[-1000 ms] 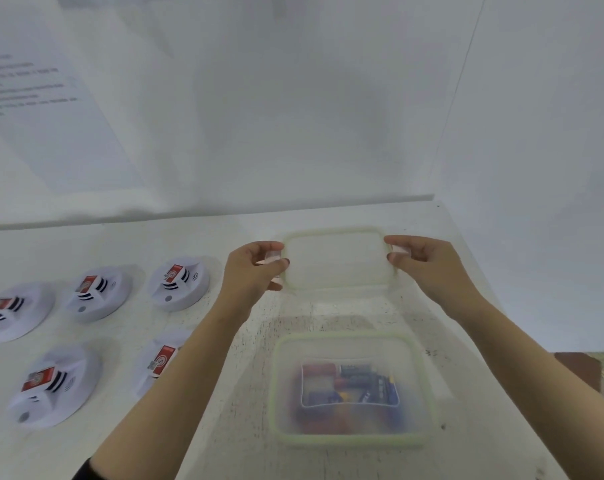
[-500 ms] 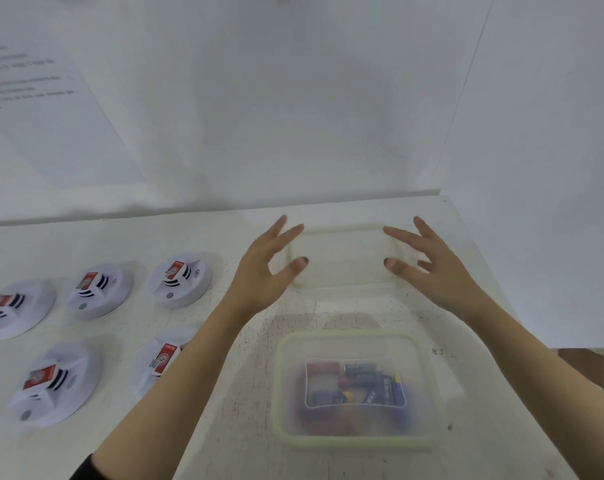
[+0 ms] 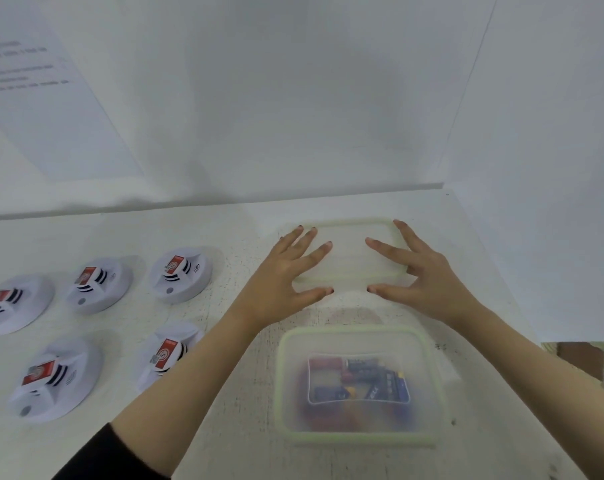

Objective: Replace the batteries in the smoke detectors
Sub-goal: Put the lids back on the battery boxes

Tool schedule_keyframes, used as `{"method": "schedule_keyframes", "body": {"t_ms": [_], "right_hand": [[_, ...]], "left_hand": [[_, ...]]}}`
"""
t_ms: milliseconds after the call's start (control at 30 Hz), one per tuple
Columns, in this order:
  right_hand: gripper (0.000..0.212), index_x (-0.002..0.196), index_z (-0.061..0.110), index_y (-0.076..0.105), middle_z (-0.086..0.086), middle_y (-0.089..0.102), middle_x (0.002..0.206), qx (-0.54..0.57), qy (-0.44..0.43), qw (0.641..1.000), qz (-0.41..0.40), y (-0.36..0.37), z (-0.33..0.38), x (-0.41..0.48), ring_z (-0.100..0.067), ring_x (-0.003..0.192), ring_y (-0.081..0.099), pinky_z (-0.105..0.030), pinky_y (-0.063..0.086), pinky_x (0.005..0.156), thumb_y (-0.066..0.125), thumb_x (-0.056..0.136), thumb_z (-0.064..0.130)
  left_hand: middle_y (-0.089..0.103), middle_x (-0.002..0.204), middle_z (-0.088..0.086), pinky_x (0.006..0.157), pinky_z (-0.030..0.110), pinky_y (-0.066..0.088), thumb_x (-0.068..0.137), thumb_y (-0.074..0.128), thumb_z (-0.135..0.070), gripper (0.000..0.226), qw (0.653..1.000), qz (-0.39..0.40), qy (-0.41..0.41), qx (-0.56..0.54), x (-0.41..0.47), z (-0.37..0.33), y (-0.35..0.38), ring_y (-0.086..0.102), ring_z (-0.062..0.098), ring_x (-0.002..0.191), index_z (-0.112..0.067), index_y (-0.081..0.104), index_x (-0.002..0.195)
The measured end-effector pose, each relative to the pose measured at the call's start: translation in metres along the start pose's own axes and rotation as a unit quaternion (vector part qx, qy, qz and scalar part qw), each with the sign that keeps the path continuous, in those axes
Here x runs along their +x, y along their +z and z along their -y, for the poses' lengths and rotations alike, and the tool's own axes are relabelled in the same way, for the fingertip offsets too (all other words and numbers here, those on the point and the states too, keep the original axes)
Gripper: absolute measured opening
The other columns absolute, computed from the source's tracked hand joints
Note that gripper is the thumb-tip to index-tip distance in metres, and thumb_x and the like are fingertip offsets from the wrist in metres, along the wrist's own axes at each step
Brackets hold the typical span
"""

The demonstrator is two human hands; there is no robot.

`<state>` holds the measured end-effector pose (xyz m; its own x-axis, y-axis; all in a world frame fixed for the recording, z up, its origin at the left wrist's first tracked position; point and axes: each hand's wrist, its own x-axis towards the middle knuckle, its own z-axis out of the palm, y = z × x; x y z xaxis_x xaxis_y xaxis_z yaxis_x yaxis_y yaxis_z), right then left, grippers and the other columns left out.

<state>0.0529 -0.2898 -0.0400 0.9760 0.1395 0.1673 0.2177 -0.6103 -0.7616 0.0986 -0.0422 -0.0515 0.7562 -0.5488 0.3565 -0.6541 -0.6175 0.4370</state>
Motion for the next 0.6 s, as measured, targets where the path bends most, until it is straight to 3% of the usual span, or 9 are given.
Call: {"method": "schedule_keyframes", "body": {"t_ms": [133,267,333,400,433,500,533,600], "right_hand": [[0.063,0.119,0.066,0.040,0.003,0.012,0.158,-0.009,-0.019,1.000,-0.016,0.004,-0.003,-0.001,-0.010,0.144,0.011,-0.045,0.030,0.112,0.075,0.073,0.039],[0.060,0.123,0.065,0.038,0.005,0.009,0.158,-0.046,-0.007,0.999,0.026,-0.004,-0.001,0.001,-0.008,0.143,0.014,-0.036,0.027,0.113,0.067,0.071,0.056],[0.052,0.124,0.066,0.038,0.010,0.006,0.158,-0.085,-0.017,0.995,0.049,-0.014,0.001,0.003,-0.006,0.142,0.014,-0.031,0.020,0.112,0.053,0.074,0.071],[0.042,0.121,0.069,0.037,0.014,-0.001,0.156,-0.105,-0.034,0.991,0.070,-0.023,0.004,0.007,-0.007,0.143,0.005,-0.033,0.007,0.114,0.035,0.079,0.066],[0.045,0.121,0.070,0.035,0.014,-0.004,0.156,-0.110,-0.047,0.989,0.083,-0.026,0.004,0.009,-0.006,0.144,-0.002,-0.034,0.000,0.115,0.031,0.077,0.057],[0.053,0.123,0.066,0.032,0.013,-0.004,0.155,-0.122,-0.080,0.983,0.112,-0.029,0.006,0.014,-0.005,0.143,-0.011,-0.035,-0.010,0.115,0.035,0.073,0.048],[0.053,0.125,0.064,0.032,0.013,-0.002,0.155,-0.130,-0.096,0.979,0.125,-0.030,0.007,0.017,-0.003,0.143,-0.012,-0.035,-0.011,0.115,0.041,0.075,0.049],[0.057,0.131,0.057,0.032,0.015,0.004,0.153,-0.147,-0.118,0.970,0.151,-0.027,0.008,0.020,0.001,0.142,-0.012,-0.036,-0.012,0.116,0.056,0.080,0.052]], "left_hand": [[0.037,0.151,0.013,0.115,0.043,0.022,0.087,0.050,-0.051,0.065,0.999,0.003,0.022,0.035,0.000,0.003,0.002,0.021,0.025,0.144,-0.018,0.043,0.143],[0.022,0.153,-0.001,0.119,0.035,0.009,0.087,0.056,-0.048,0.067,0.999,0.036,-0.007,0.000,0.003,0.000,-0.005,0.010,0.013,0.145,-0.026,0.030,0.145],[0.014,0.154,-0.007,0.120,0.035,0.000,0.089,0.065,-0.032,0.068,0.996,0.079,-0.029,-0.029,0.008,0.000,-0.012,0.004,0.007,0.144,-0.031,0.023,0.143],[0.013,0.157,-0.002,0.119,0.038,-0.004,0.089,0.066,-0.013,0.070,0.995,0.097,-0.022,-0.001,0.018,0.004,-0.022,0.003,0.007,0.144,-0.030,0.024,0.143],[0.016,0.158,0.003,0.118,0.039,-0.002,0.088,0.066,-0.006,0.069,0.995,0.093,-0.015,0.029,0.025,0.005,-0.027,0.006,0.010,0.144,-0.028,0.030,0.143],[0.034,0.152,0.014,0.115,0.044,0.017,0.082,0.065,0.009,0.065,0.994,0.057,0.016,0.090,0.034,0.006,-0.031,0.028,0.028,0.142,-0.021,0.050,0.137],[0.044,0.146,0.018,0.110,0.048,0.027,0.078,0.063,0.017,0.065,0.993,0.037,0.023,0.110,0.037,0.007,-0.030,0.040,0.037,0.134,-0.018,0.058,0.132],[0.052,0.139,0.016,0.107,0.046,0.034,0.074,0.051,0.025,0.067,0.995,0.013,0.005,0.095,0.041,0.002,-0.028,0.045,0.038,0.127,-0.014,0.063,0.127]]}}
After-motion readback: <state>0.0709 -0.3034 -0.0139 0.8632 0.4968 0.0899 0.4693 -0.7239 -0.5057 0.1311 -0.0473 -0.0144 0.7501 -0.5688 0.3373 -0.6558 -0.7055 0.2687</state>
